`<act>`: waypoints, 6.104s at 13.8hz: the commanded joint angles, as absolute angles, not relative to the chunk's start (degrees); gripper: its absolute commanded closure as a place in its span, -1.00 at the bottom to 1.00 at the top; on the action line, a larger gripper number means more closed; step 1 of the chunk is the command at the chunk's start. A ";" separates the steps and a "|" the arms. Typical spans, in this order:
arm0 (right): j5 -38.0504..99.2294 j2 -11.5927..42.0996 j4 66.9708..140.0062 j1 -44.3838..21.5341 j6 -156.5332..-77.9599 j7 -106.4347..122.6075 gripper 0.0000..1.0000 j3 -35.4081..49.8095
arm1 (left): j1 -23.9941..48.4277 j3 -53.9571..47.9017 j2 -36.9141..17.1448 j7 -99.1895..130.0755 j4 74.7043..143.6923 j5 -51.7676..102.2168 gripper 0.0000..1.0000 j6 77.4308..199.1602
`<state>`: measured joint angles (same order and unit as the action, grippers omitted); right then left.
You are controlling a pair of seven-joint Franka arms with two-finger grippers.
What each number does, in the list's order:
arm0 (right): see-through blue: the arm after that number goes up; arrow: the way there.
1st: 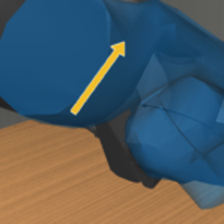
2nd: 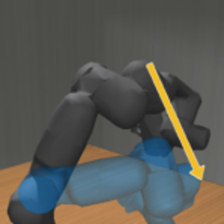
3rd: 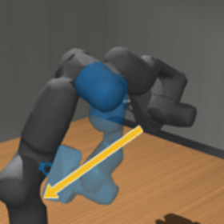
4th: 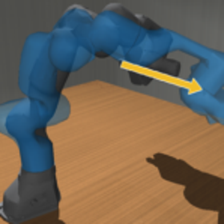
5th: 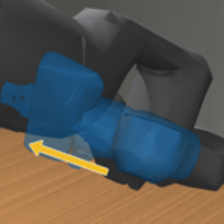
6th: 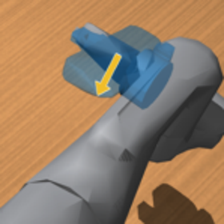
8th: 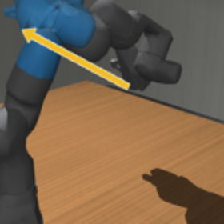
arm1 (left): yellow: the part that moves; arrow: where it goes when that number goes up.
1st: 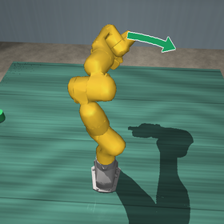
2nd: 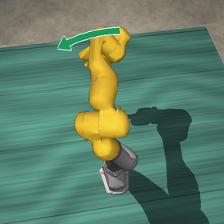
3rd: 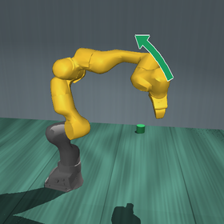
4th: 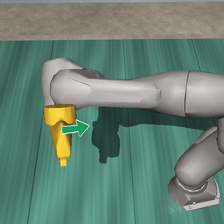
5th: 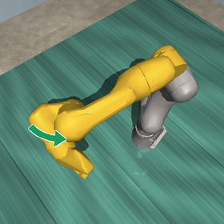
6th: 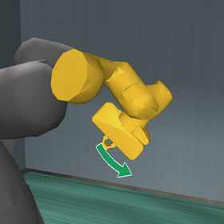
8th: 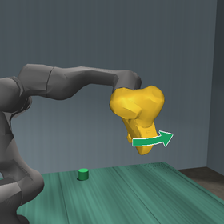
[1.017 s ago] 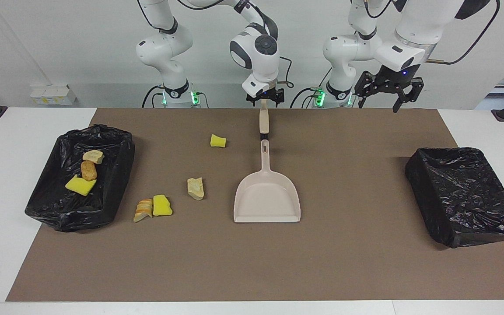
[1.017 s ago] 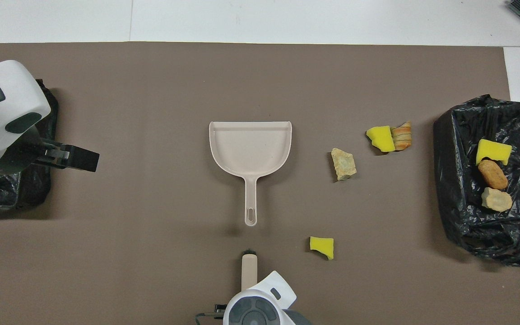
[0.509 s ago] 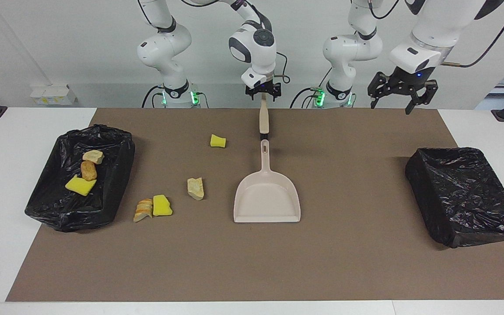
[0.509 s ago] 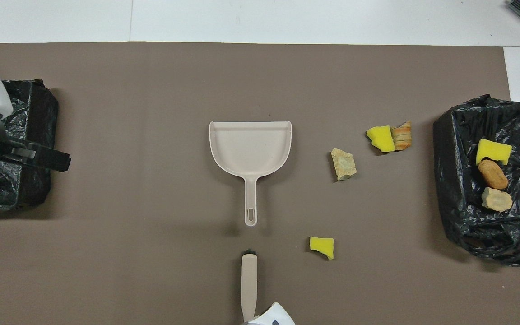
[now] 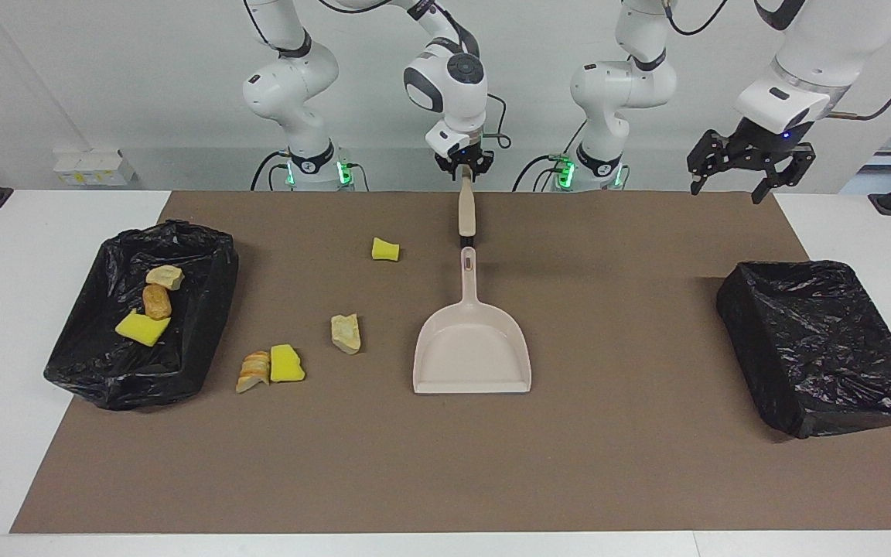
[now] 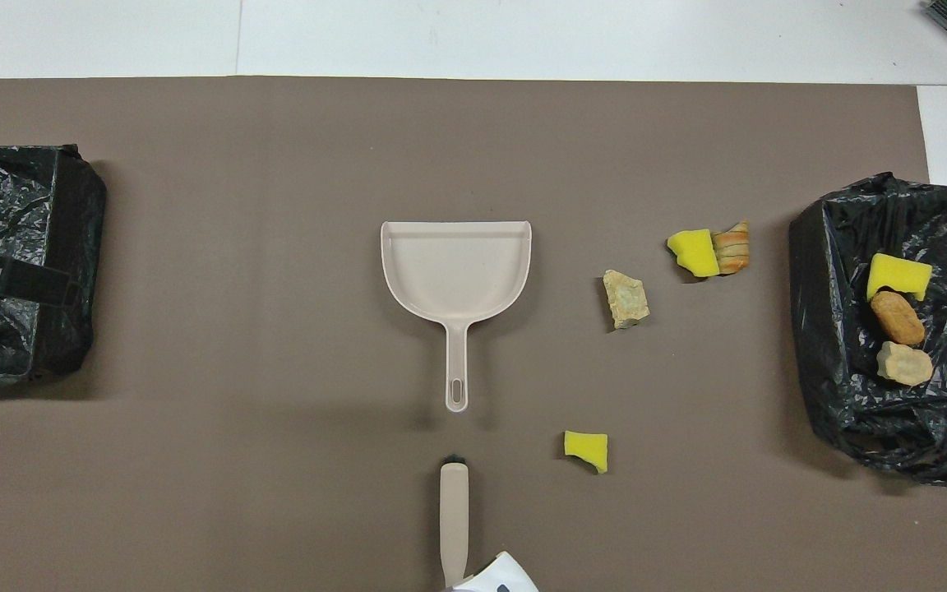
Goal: Sweep and dump trash in bin
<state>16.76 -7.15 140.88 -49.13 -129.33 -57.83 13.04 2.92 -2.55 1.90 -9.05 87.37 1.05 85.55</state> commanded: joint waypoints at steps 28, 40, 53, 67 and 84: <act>-36.01 11.58 109.87 2.46 -106.33 -11.33 1.00 12.22 | 38.13 -3.25 -6.83 34.80 112.94 0.88 -1.00 125.04; -35.42 15.56 113.64 3.69 -113.02 -10.03 1.00 12.83 | 39.99 -3.16 -12.92 37.53 112.94 0.18 -0.07 130.43; -6.94 14.42 115.93 0.35 -114.35 -6.31 1.00 14.33 | 37.97 -2.55 -7.48 7.61 108.98 -4.92 1.00 110.50; 11.58 14.59 117.16 -9.49 -113.28 -12.58 1.00 14.59 | 37.36 -2.55 -6.24 -30.15 114.87 -4.75 1.00 111.53; 15.48 -2.44 124.25 -2.72 -96.77 -11.59 1.00 13.89 | 37.17 -2.90 1.48 -38.50 119.86 -4.39 1.00 105.46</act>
